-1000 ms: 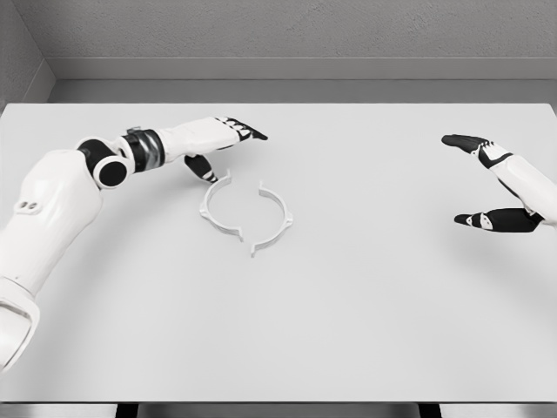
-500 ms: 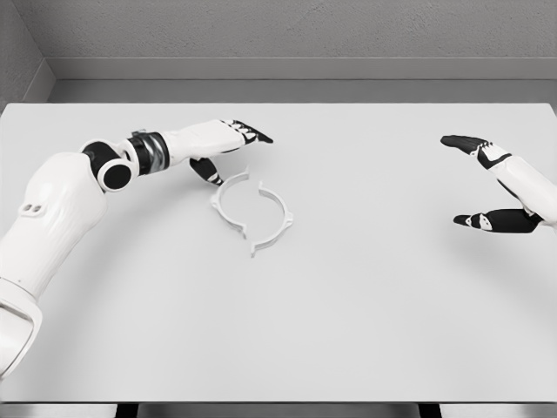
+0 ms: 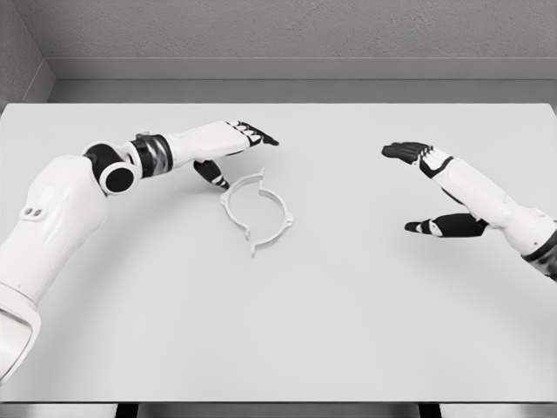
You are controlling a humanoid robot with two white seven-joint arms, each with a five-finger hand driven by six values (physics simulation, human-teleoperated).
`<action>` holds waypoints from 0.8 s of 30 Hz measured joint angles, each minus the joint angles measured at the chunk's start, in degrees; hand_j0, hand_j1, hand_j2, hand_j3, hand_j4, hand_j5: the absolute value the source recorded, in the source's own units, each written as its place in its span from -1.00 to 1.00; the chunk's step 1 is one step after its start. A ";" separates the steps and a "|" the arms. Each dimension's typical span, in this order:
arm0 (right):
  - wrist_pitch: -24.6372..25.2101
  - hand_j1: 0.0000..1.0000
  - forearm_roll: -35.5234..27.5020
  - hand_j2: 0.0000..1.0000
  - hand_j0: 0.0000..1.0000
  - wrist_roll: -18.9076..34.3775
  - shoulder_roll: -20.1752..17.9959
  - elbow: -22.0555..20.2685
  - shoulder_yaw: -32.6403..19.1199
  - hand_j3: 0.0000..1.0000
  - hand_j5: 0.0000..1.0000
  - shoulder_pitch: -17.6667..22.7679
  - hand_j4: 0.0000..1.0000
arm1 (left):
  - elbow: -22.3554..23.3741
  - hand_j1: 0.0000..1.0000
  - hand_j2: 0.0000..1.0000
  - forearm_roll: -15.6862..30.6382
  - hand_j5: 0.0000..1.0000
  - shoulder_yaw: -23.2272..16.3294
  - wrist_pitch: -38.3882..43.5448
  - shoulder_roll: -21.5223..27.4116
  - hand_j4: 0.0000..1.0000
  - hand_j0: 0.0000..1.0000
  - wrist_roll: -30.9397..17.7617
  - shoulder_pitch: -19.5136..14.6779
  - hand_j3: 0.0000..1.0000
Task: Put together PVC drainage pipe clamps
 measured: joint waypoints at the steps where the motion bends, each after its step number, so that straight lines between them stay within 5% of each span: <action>1: 0.00 1.00 0.17 1.00 1.00 0.01 0.57 -0.10 0.36 1.00 1.00 0.00 1.00 | 0.08 1.00 1.00 0.06 1.00 0.08 0.00 0.49 1.00 1.00 0.00 -0.35 1.00; 8: 0.03 1.00 6.14 1.00 1.00 0.17 4.42 -0.17 5.55 1.00 1.00 -6.41 1.00 | 0.59 1.00 1.00 0.29 1.00 1.06 0.00 4.35 1.00 1.00 0.04 -1.23 1.00; 15: 0.03 1.00 18.96 1.00 1.00 3.16 11.18 0.02 12.57 1.00 1.00 -17.75 1.00 | 0.94 1.00 1.00 0.33 1.00 0.85 0.00 6.37 1.00 1.00 0.08 -1.76 1.00; 24: -0.01 1.00 29.21 1.00 1.00 5.86 20.10 7.92 17.71 1.00 1.00 -22.94 1.00 | 2.25 1.00 1.00 0.31 1.00 0.74 -0.01 7.69 1.00 1.00 0.08 -2.11 1.00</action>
